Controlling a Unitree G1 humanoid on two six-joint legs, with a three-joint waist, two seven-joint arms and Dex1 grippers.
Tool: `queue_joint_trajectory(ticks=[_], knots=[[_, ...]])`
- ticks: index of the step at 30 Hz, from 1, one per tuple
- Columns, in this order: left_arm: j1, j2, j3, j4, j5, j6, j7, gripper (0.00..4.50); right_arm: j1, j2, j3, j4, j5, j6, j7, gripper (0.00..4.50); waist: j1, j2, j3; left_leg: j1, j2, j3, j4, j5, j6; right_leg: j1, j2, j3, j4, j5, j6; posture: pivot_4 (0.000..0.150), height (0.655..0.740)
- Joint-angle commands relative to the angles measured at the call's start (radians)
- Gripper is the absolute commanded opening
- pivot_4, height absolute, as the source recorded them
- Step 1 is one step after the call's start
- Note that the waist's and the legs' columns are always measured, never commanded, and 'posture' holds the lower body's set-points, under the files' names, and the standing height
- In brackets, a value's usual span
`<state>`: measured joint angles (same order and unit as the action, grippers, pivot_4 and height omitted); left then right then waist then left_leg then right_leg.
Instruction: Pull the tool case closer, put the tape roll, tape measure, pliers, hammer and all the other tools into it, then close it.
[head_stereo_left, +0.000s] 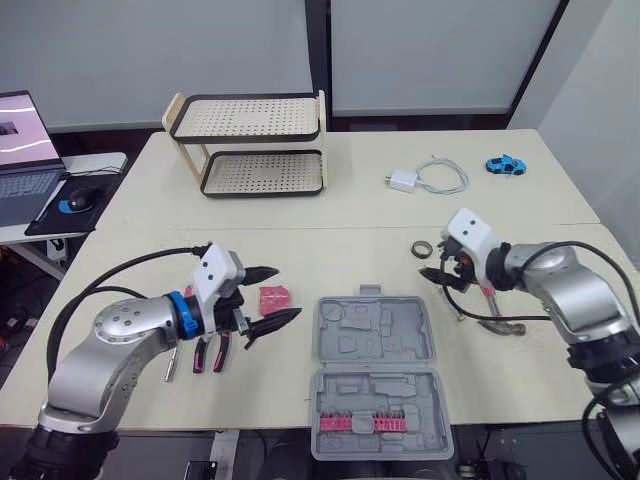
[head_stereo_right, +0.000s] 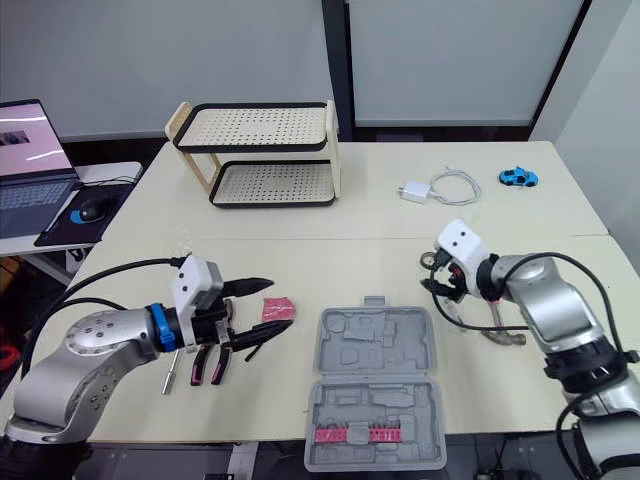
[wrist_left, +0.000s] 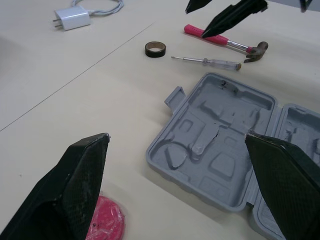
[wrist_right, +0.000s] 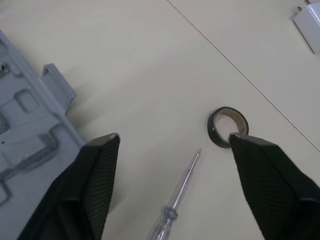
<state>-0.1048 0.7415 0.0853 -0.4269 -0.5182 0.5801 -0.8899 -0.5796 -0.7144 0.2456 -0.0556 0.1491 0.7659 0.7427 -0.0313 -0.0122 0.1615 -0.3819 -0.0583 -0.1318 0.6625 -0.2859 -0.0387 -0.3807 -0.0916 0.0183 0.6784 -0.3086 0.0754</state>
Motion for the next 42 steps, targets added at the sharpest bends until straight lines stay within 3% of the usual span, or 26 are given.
queue_joint_trajectory(ticks=[1, 12, 33, 36, 42], knots=[[-0.044, -0.018, -0.017, -0.035, -0.017, 0.013, 0.022, 4.50, -0.068, 0.048, 0.026, 0.109, -0.057, -0.082, -0.017, 3.24, 0.000, 0.000, 0.000, 0.000, 0.000, 0.000, 0.000, 0.000, 0.000, 0.000, 0.000, 0.000, 0.000, 0.000, 0.000, 0.150, 0.7400], [-0.138, -0.090, -0.103, -0.033, 0.012, 0.039, 0.081, 4.50, -0.191, 0.191, 0.060, 0.503, -0.179, -0.286, -0.037, 3.24, -0.002, 0.000, 0.000, -0.001, 0.000, 0.000, 0.000, 0.001, -0.001, -0.002, 0.000, 0.001, 0.001, 0.000, 0.000, 0.150, 0.7400], [-0.195, -0.127, -0.156, -0.033, 0.014, 0.041, 0.099, 4.50, -0.370, 0.309, 0.014, 0.997, -0.255, -0.466, -0.062, 3.24, -0.015, 0.000, 0.000, -0.002, -0.001, 0.001, 0.000, 0.001, -0.002, -0.004, 0.000, 0.002, 0.002, 0.000, 0.000, 0.150, 0.7400], [-0.197, -0.129, -0.160, -0.033, 0.016, 0.042, 0.099, 4.50, -0.394, 0.319, 0.004, 1.051, -0.258, -0.470, -0.076, 2.61, -0.018, 0.000, 0.000, -0.002, 0.000, 0.001, 0.000, 0.001, -0.002, -0.004, 0.000, 0.002, 0.002, 0.000, 0.000, 0.150, 0.7400], [-0.197, -0.133, -0.171, -0.028, 0.025, 0.037, 0.098, 4.50, -0.424, 0.329, -0.018, 1.121, -0.266, -0.484, -0.097, 0.52, -0.023, 0.000, 0.000, -0.001, 0.000, 0.001, 0.000, 0.001, -0.002, -0.004, 0.000, 0.002, 0.002, 0.000, 0.000, 0.150, 0.7400]])
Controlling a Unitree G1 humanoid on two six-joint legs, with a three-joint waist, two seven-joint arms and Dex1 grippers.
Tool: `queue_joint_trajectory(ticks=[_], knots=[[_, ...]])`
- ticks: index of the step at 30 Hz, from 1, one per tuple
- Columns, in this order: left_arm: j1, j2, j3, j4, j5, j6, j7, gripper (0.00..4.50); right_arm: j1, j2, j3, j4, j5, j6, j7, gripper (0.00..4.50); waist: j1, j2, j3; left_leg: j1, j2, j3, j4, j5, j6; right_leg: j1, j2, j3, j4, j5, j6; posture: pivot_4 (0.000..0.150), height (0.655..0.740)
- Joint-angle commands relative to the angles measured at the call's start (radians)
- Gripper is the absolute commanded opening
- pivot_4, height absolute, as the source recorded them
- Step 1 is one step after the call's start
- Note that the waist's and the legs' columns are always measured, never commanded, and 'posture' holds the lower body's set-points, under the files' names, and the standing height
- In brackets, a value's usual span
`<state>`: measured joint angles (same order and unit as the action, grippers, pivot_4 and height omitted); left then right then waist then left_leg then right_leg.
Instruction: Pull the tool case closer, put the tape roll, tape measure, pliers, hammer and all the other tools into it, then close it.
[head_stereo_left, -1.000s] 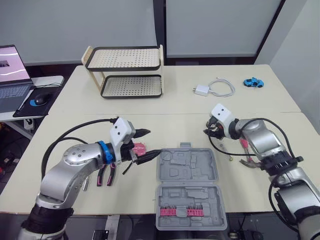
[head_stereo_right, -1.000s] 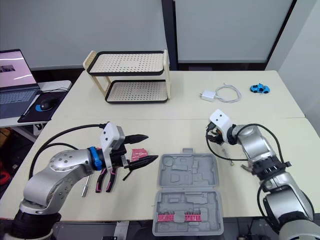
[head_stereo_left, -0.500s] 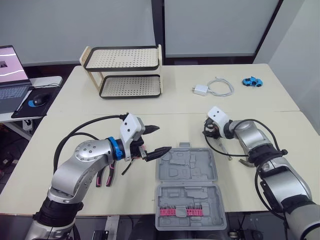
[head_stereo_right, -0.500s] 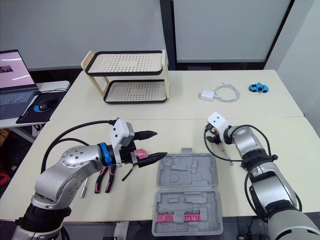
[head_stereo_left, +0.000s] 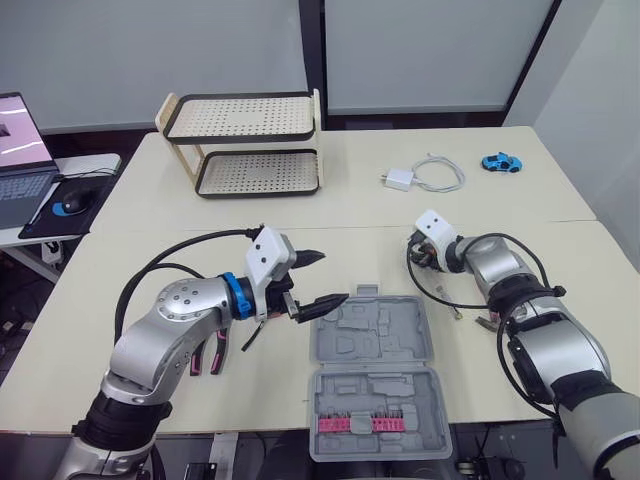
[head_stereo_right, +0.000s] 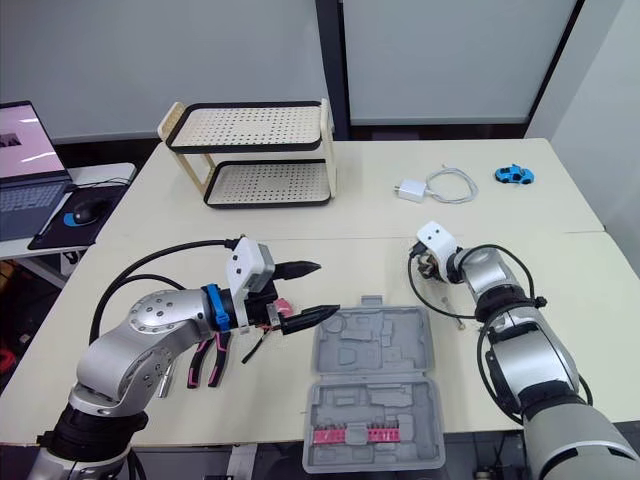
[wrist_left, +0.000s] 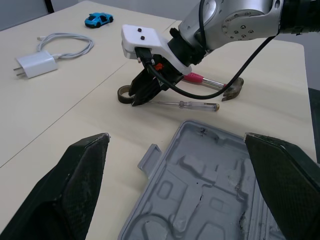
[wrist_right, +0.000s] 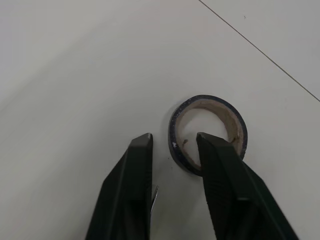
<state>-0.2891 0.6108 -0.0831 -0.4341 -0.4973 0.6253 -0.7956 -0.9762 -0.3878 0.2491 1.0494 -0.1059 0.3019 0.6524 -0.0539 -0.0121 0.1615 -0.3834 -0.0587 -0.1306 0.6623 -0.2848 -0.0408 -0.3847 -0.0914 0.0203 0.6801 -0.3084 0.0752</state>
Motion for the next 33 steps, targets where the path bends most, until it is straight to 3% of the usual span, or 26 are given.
queue_joint_trajectory(ticks=[1, 10, 17, 23, 28, 33], knots=[[-0.011, -0.002, -0.003, -0.019, 0.006, -0.011, 0.002, 4.50, -0.029, 0.002, -0.023, 0.021, -0.012, -0.026, -0.007, 0.16, -0.001, 0.000, 0.000, 0.000, 0.000, 0.000, 0.000, 0.000, 0.000, 0.000, 0.000, 0.000, 0.000, 0.000, 0.000, 0.150, 0.7400], [0.016, 0.015, 0.009, 0.010, 0.030, -0.048, -0.017, 4.50, 0.024, -0.028, -0.046, -0.151, 0.014, -0.002, 0.065, 0.03, -0.004, 0.000, 0.000, 0.000, 0.000, 0.000, 0.000, 0.000, 0.000, 0.000, 0.000, 0.000, 0.000, 0.000, 0.000, 0.150, 0.7400], [0.088, 0.101, 0.070, 0.022, 0.009, -0.095, -0.115, 4.50, 0.270, -0.143, -0.081, -0.846, 0.115, 0.331, 0.198, 0.03, 0.003, 0.000, 0.000, -0.002, 0.000, -0.001, 0.000, 0.000, 0.000, -0.002, 0.000, 0.000, 0.000, 0.000, 0.000, 0.150, 0.7400], [0.188, 0.211, 0.130, 0.041, 0.015, -0.168, -0.249, 4.50, 0.430, -0.245, -0.105, -1.329, 0.238, 0.627, 0.246, 0.03, 0.006, 0.001, 0.000, -0.003, 0.000, -0.001, 0.000, -0.001, 0.001, -0.003, 0.000, 0.000, 0.000, 0.000, 0.000, 0.150, 0.7400], [0.271, 0.290, 0.182, 0.081, 0.033, -0.252, -0.342, 4.50, 0.500, -0.316, -0.125, -1.599, 0.382, 0.813, 0.279, 0.03, 0.013, 0.001, 0.000, -0.003, 0.000, -0.002, 0.000, -0.003, 0.004, -0.002, 0.000, -0.001, 0.000, 0.000, 0.000, 0.150, 0.7400], [0.355, 0.319, 0.223, 0.108, 0.037, -0.323, -0.402, 4.50, 0.539, -0.276, -0.109, -1.735, 0.491, 0.930, 0.224, 0.03, 0.021, 0.001, 0.000, -0.003, 0.000, -0.002, 0.000, -0.003, 0.005, -0.002, 0.000, -0.001, -0.001, 0.000, 0.000, 0.150, 0.7400]])
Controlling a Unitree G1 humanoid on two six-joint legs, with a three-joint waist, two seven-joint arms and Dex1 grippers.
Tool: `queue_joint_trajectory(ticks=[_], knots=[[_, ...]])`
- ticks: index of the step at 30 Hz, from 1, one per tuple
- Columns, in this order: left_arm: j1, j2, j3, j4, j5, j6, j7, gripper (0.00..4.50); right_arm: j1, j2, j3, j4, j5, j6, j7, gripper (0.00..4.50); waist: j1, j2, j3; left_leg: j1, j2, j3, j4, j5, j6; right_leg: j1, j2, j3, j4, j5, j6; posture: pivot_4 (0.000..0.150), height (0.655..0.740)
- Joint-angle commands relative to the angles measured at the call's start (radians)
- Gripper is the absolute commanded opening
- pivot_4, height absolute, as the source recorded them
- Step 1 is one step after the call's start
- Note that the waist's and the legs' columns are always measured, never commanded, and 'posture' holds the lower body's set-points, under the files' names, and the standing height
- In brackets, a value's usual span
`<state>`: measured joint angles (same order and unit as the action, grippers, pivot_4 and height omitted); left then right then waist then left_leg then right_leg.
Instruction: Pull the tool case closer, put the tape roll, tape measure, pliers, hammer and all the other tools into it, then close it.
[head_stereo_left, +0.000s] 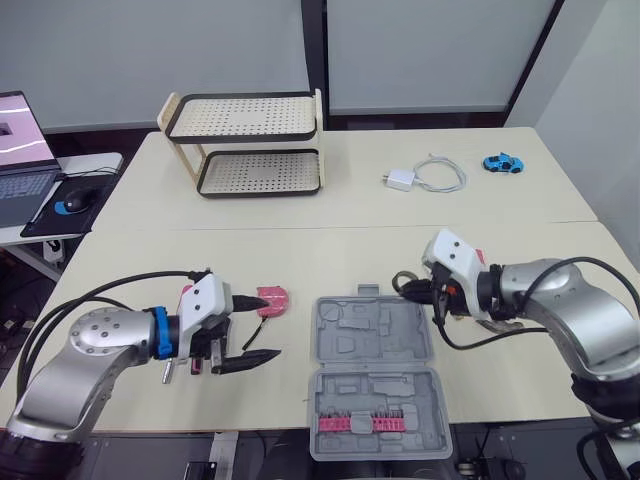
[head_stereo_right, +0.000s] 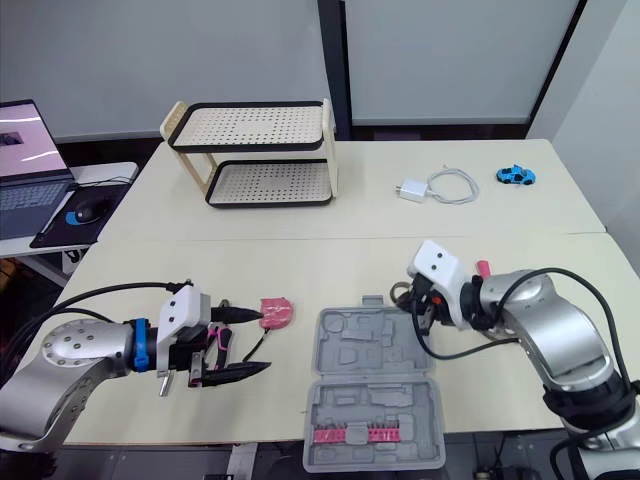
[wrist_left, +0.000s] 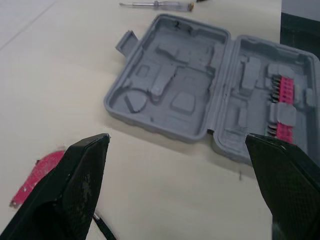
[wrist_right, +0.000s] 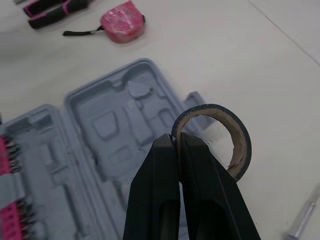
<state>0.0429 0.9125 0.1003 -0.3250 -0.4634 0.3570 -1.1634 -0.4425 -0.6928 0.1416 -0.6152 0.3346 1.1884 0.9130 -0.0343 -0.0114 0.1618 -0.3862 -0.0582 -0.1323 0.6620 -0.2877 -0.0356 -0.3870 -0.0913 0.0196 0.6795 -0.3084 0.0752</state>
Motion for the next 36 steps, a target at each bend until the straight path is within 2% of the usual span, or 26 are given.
queue_joint_trajectory(ticks=[1, 7, 17, 28, 36], knots=[[0.032, 0.016, 0.043, 0.002, 0.005, -0.069, -0.038, 4.50, 0.011, 0.052, 0.014, -0.073, 0.054, 0.048, -0.061, 0.03, 0.002, 0.000, 0.000, 0.000, 0.000, 0.000, 0.000, 0.000, 0.000, 0.000, 0.000, 0.000, 0.000, 0.000, 0.000, 0.150, 0.7400], [0.054, 0.003, 0.048, -0.001, -0.006, -0.096, -0.043, 4.50, 0.020, 0.166, 0.123, -0.031, 0.046, 0.018, -0.178, 0.03, 0.003, 0.000, 0.000, 0.000, 0.000, 0.000, 0.000, 0.000, 0.000, 0.000, 0.000, 0.000, 0.000, 0.000, 0.000, 0.150, 0.7400], [0.022, -0.014, 0.033, -0.009, -0.017, -0.060, -0.010, 4.50, -0.039, 0.358, 0.279, 0.235, -0.031, -0.151, -0.296, 0.03, 0.001, 0.000, 0.000, 0.001, 0.000, -0.001, 0.000, 0.000, 0.000, -0.001, 0.000, -0.001, 0.001, 0.000, 0.000, 0.150, 0.7400], [0.017, -0.010, 0.028, -0.032, -0.012, -0.036, 0.000, 4.50, -0.084, 0.448, 0.336, 0.474, -0.105, -0.296, -0.306, 0.03, 0.000, 0.000, 0.000, 0.001, 0.000, -0.001, 0.000, 0.000, -0.001, -0.001, 0.001, -0.001, 0.001, 0.000, 0.000, 0.150, 0.7400], [0.022, -0.007, 0.032, -0.035, -0.005, -0.040, -0.002, 4.50, -0.093, 0.476, 0.348, 0.555, -0.139, -0.337, -0.298, 0.03, -0.001, 0.000, 0.000, 0.002, 0.000, -0.001, 0.000, 0.000, -0.001, -0.002, 0.001, 0.000, 0.001, 0.000, 0.000, 0.150, 0.7400]])
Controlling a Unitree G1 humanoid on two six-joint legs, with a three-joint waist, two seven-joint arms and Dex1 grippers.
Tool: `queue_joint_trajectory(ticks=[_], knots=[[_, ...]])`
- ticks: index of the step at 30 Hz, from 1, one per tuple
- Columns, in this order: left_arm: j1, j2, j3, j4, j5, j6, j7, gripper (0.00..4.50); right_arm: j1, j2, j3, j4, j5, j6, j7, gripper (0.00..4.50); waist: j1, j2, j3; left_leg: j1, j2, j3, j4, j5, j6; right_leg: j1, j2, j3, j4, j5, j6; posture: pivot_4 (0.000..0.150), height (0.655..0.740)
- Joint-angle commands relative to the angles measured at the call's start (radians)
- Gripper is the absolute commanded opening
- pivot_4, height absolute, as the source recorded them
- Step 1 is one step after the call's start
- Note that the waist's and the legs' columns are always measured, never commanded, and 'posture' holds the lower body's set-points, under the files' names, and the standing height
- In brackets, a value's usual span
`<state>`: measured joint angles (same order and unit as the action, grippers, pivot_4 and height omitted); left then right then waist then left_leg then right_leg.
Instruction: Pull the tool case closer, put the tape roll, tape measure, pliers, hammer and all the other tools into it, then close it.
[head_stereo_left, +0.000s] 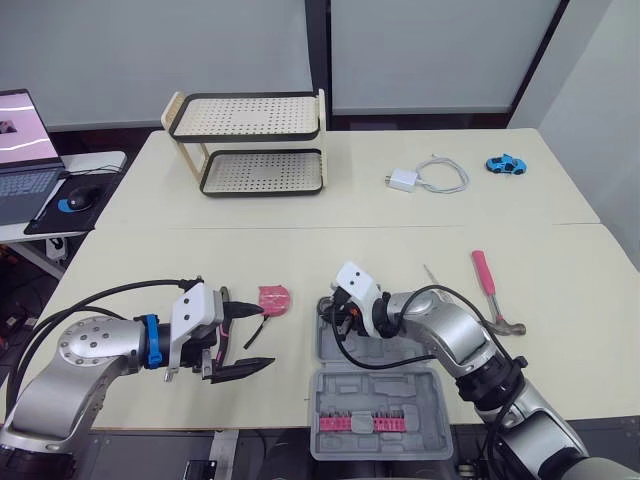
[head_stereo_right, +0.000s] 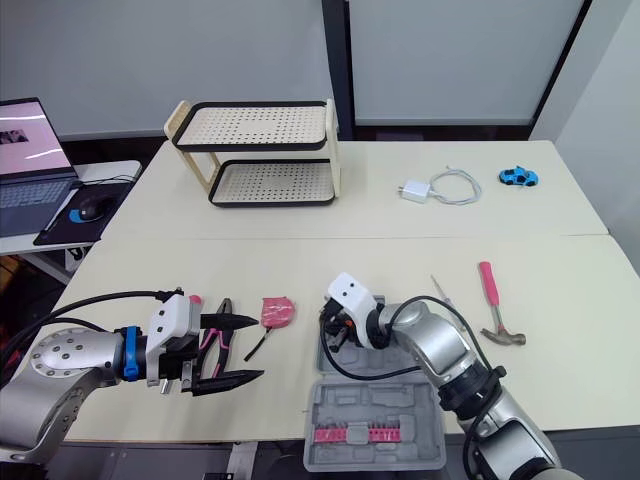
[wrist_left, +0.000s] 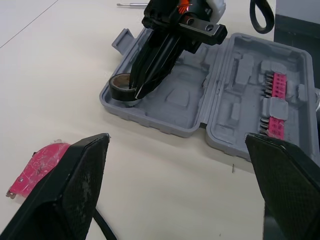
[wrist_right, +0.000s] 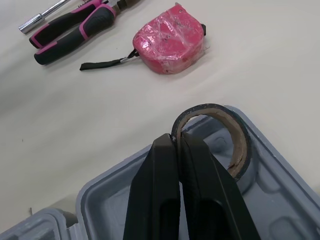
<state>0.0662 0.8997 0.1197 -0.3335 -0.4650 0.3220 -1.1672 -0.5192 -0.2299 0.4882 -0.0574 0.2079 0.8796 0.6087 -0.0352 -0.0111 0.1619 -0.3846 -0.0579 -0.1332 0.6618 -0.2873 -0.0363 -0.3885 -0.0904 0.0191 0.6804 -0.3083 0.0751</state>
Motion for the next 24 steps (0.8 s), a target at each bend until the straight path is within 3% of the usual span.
queue_joint_trajectory(ticks=[1, 24], knots=[[-0.001, 0.006, 0.014, -0.027, -0.003, -0.005, 0.002, 4.50, -0.018, 0.015, 0.002, 0.005, -0.015, -0.032, 0.007, 0.03, 0.000, 0.000, 0.000, 0.000, 0.000, 0.000, 0.000, 0.000, 0.000, 0.000, 0.000, 0.000, 0.000, 0.000, 0.000, 0.150, 0.7400], [-0.009, 0.003, 0.009, -0.031, -0.002, 0.012, 0.005, 4.50, -0.036, 0.020, -0.015, 0.073, -0.048, -0.049, 0.036, 0.03, -0.001, 0.000, 0.000, 0.000, 0.000, 0.000, 0.000, 0.001, -0.002, 0.000, 0.000, 0.000, 0.000, 0.000, 0.000, 0.150, 0.7400]])
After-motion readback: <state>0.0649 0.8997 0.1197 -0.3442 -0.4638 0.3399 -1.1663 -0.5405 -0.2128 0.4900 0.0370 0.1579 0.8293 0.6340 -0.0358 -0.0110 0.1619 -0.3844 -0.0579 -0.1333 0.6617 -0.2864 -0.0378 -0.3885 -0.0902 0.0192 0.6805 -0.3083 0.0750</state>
